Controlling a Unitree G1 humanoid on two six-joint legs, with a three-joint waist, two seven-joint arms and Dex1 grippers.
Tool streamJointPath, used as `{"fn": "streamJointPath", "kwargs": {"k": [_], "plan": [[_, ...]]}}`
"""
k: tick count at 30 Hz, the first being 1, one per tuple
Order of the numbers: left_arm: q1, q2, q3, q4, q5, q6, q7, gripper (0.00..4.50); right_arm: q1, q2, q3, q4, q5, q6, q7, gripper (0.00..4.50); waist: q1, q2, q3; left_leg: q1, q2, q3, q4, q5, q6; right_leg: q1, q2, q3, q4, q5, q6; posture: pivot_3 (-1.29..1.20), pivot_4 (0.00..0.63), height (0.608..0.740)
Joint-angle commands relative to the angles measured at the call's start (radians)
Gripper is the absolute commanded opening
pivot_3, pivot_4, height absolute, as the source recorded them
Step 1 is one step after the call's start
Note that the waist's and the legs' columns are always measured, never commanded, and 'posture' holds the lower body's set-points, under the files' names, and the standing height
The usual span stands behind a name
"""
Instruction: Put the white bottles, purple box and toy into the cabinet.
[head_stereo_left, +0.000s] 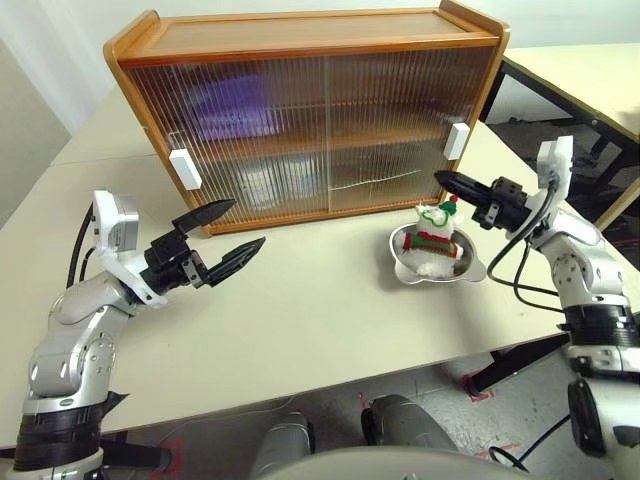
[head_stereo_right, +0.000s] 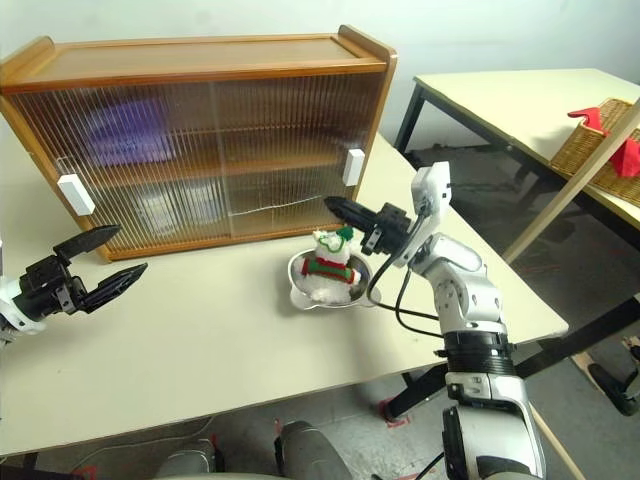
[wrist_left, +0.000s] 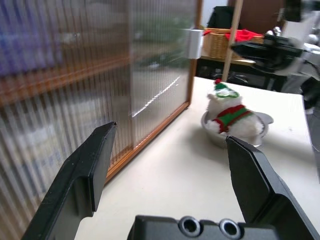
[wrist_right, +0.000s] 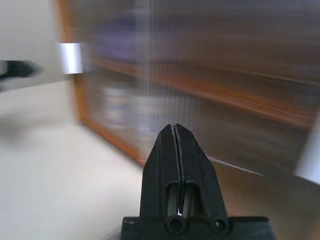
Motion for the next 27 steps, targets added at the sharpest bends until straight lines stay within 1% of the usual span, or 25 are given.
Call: {"fn": "streamJointPath", "kwargs": {"k": [1, 7, 10, 13, 17, 27], "plan": [[0.006, 0.006, -0.015, -0.012, 0.013, -0.009, -0.003, 4.5, -0.049, -0.001, -0.04, 0.089, -0.061, -0.058, -0.089, 0.04, 0.0, 0.002, -0.001, 0.0, 0.0, 0.0, 0.0, 0.0, 0.0, 0.0, 0.0, 0.0, 0.0, 0.0, 0.0, -0.18, 0.0, 0.74], [-0.013, 0.006, -0.027, 0.006, 0.032, -0.016, 0.009, 4.5, -0.12, 0.011, -0.069, 0.204, -0.143, -0.16, -0.235, 0.04, 0.001, 0.005, -0.002, 0.0, 0.003, 0.0, -0.002, 0.0, 0.001, -0.002, 0.001, 0.0, 0.001, -0.001, 0.0, -0.17, 0.0, 0.74], [-0.019, 0.003, -0.032, 0.018, 0.042, -0.025, 0.008, 4.5, -0.139, 0.022, -0.065, 0.236, -0.165, -0.177, -0.266, 0.04, 0.001, 0.005, -0.002, -0.001, 0.003, 0.001, -0.003, 0.0, 0.001, -0.002, 0.001, 0.0, 0.0, -0.002, 0.002, -0.17, 0.0, 0.74], [-0.02, 0.003, -0.036, 0.038, 0.06, -0.038, 0.014, 4.5, -0.148, 0.029, -0.052, 0.261, -0.2, -0.182, -0.3, 0.04, 0.001, 0.005, -0.002, -0.001, 0.004, 0.001, -0.003, -0.001, 0.002, -0.002, 0.001, 0.0, -0.001, 0.002, 0.008, -0.16, 0.0, 0.74], [-0.014, 0.011, -0.039, 0.063, 0.087, -0.059, 0.01, 4.5, -0.162, 0.031, -0.059, 0.297, -0.209, -0.196, -0.298, 0.04, 0.002, 0.006, -0.002, -0.001, 0.006, 0.0, -0.003, -0.001, 0.002, -0.002, 0.001, 0.0, -0.001, 0.002, 0.008, -0.16, 0.0, 0.74], [-0.024, 0.016, -0.033, 0.062, 0.085, -0.057, 0.02, 4.5, -0.179, 0.034, -0.049, 0.344, -0.225, -0.205, -0.276, 0.04, 0.002, 0.006, -0.002, -0.001, 0.007, 0.001, -0.003, -0.001, 0.002, -0.002, 0.001, 0.0, -0.001, 0.001, 0.006, -0.16, 0.0, 0.74]]}}
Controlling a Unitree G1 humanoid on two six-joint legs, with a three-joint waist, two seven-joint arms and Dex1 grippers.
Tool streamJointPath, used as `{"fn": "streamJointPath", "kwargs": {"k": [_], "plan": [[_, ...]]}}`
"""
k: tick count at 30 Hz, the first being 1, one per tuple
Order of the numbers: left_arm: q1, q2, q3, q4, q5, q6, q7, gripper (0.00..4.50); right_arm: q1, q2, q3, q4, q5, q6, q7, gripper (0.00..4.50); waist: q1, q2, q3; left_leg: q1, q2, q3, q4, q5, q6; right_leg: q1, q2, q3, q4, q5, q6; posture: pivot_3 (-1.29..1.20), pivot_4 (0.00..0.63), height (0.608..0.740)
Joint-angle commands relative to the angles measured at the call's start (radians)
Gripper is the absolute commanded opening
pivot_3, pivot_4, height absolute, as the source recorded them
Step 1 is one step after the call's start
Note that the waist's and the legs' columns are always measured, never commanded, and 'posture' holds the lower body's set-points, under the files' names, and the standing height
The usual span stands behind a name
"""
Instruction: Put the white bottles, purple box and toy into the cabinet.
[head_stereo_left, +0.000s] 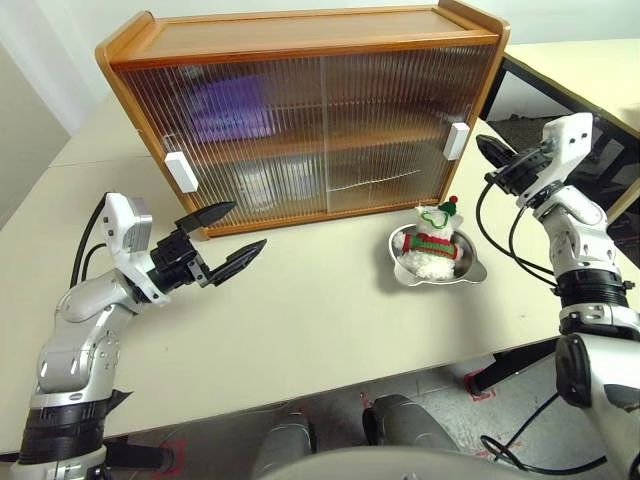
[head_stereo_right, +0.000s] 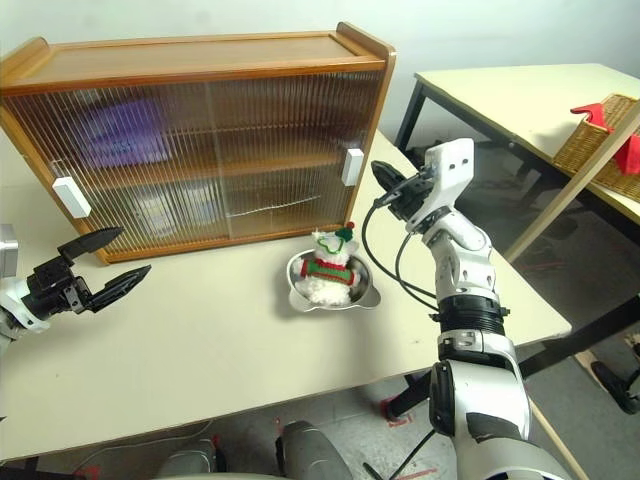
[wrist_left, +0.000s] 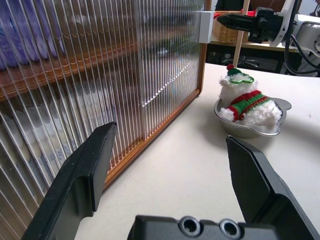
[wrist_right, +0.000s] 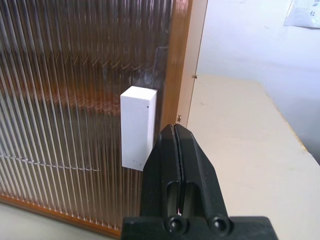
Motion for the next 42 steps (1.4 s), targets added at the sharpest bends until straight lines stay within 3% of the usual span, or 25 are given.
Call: {"fn": "streamJointPath", "kwargs": {"k": [1, 42], "plan": [[-0.005, 0.013, -0.005, 0.003, 0.014, -0.003, 0.004, 4.5, -0.012, 0.007, 0.014, 0.023, -0.015, -0.004, 0.016, 0.04, 0.0, 0.0, 0.0, 0.0, 0.0, 0.0, 0.0, 0.0, 0.0, 0.0, 0.0, 0.0, 0.0, 0.0, 0.0, -0.16, 0.0, 0.74], [0.021, 0.031, 0.009, 0.036, 0.029, -0.034, -0.009, 4.5, -0.063, 0.105, 0.041, -0.03, 0.026, 0.112, 0.161, 0.04, 0.004, 0.001, 0.0, 0.0, 0.001, 0.0, 0.0, 0.0, 0.0, -0.001, 0.001, 0.0, 0.0, -0.001, -0.005, -0.13, 0.0, 0.74]]}}
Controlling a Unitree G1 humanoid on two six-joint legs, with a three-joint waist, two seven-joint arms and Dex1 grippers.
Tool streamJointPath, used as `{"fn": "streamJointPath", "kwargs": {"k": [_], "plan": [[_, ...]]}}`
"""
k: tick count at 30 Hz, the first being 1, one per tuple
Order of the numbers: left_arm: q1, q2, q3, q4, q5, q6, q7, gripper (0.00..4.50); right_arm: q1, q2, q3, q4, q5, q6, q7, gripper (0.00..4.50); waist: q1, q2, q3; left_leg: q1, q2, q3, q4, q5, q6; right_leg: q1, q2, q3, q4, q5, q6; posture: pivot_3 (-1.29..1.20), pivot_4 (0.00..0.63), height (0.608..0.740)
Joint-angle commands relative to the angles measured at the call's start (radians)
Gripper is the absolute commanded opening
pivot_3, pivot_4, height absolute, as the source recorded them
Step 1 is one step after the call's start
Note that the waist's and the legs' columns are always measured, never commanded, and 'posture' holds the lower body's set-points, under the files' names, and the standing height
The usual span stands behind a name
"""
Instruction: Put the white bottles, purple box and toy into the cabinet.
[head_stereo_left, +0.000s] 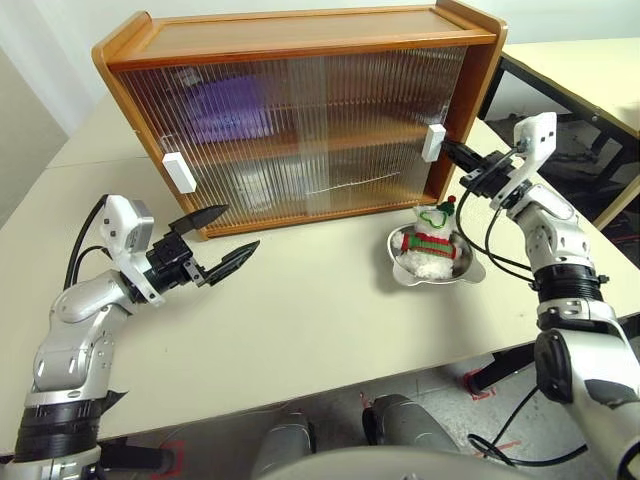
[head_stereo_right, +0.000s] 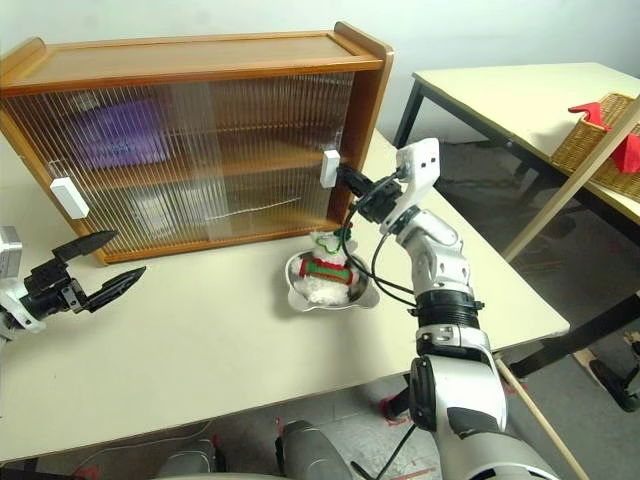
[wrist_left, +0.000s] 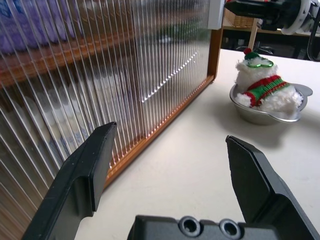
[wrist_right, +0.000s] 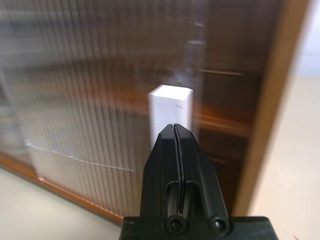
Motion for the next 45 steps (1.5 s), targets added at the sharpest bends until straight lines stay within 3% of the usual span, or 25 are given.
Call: {"fn": "streamJointPath", "kwargs": {"k": [1, 7, 14, 26, 45], "plan": [[0.01, 0.003, 0.016, -0.028, -0.031, -0.004, -0.016, 4.5, -0.026, 0.013, 0.021, 0.007, 0.001, 0.007, 0.021, 0.04, 0.002, 0.0, 0.0, 0.0, 0.0, 0.0, 0.0, 0.0, 0.0, 0.0, 0.0, 0.0, 0.0, 0.0, 0.0, -0.13, 0.0, 0.74], [0.0, -0.005, 0.033, -0.102, -0.128, 0.036, -0.012, 4.5, -0.049, 0.038, 0.039, 0.031, -0.008, 0.0, 0.039, 0.04, 0.011, 0.0, 0.0, 0.0, 0.0, 0.0, 0.0, 0.0, 0.0, 0.0, 0.0, 0.0, 0.0, 0.0, -0.001, -0.12, 0.0, 0.74], [0.01, 0.003, 0.025, -0.152, -0.124, 0.082, 0.024, 4.5, -0.04, 0.03, 0.046, 0.02, -0.004, 0.003, 0.049, 0.04, 0.022, 0.0, 0.0, 0.0, 0.001, 0.0, 0.0, 0.0, 0.0, 0.0, 0.0, -0.001, 0.0, 0.0, -0.001, -0.12, 0.0, 0.74], [-0.016, 0.016, 0.021, -0.151, -0.115, 0.117, 0.038, 4.5, -0.011, -0.096, 0.007, 0.038, 0.001, 0.021, 0.071, 0.04, 0.035, 0.0, 0.0, 0.001, 0.001, 0.0, 0.001, 0.0, 0.0, 0.0, 0.0, -0.001, 0.0, 0.0, -0.002, -0.14, 0.0, 0.74], [-0.023, 0.014, 0.009, -0.116, -0.086, 0.097, 0.016, 4.5, -0.028, -0.078, 0.025, 0.115, -0.052, -0.022, -0.019, 0.04, 0.033, 0.001, -0.001, 0.001, 0.002, 0.0, 0.001, 0.0, 0.0, 0.001, 0.002, 0.0, 0.0, 0.002, -0.001, -0.14, 0.0, 0.74]]}}
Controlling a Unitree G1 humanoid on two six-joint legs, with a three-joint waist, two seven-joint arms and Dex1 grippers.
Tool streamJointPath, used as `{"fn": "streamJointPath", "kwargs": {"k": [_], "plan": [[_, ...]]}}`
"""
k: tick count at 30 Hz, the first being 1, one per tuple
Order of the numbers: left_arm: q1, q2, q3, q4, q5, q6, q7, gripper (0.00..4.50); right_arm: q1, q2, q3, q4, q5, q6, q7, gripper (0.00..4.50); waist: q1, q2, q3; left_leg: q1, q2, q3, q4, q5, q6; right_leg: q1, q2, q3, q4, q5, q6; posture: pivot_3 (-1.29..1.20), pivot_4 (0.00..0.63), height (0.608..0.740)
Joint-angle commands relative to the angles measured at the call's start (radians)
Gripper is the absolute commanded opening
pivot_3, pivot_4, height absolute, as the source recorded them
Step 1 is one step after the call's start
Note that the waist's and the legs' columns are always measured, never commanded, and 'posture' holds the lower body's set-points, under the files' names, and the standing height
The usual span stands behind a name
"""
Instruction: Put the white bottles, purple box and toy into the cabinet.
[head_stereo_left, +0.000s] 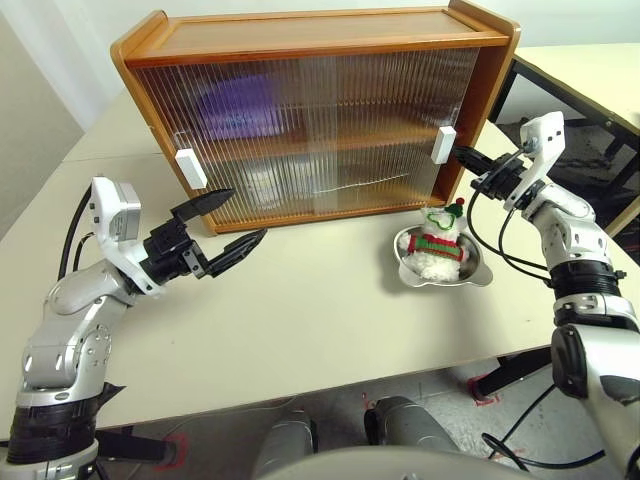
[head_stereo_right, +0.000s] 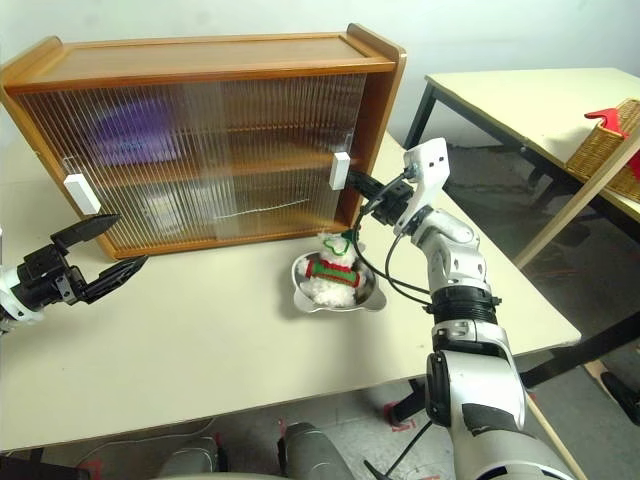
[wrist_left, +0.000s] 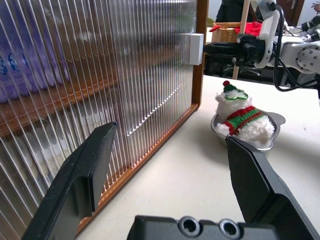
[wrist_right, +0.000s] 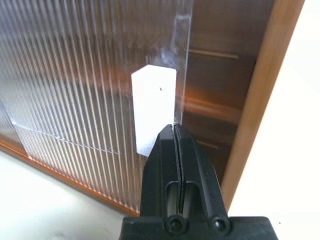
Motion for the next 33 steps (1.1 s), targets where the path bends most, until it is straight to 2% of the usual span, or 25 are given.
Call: {"fn": "streamJointPath", "kwargs": {"k": [1, 22, 33], "plan": [[0.002, 0.005, -0.014, 0.021, 0.02, -0.014, -0.012, 4.5, -0.023, 0.013, 0.013, 0.022, -0.019, -0.012, -0.007, 0.04, 0.0, 0.0, 0.0, 0.0, 0.0, 0.0, 0.0, 0.0, 0.0, 0.0, 0.0, 0.0, 0.0, 0.0, 0.0, -0.14, 0.0, 0.74], [0.016, 0.001, -0.012, 0.03, 0.04, -0.027, -0.014, 4.5, -0.038, 0.109, 0.041, -0.011, -0.005, 0.022, 0.075, 0.04, -0.001, 0.001, 0.0, 0.0, 0.0, 0.0, 0.0, 0.0, 0.0, 0.0, 0.001, 0.0, 0.0, 0.0, -0.001, -0.13, 0.0, 0.74], [0.018, -0.005, -0.004, 0.016, 0.035, -0.023, 0.001, 4.5, -0.07, 0.194, 0.082, -0.005, -0.014, 0.021, 0.076, 0.04, 0.001, 0.001, 0.0, 0.0, 0.003, 0.0, 0.0, 0.0, 0.0, -0.001, 0.004, 0.0, 0.0, 0.001, -0.004, -0.1, 0.0, 0.74]]}}
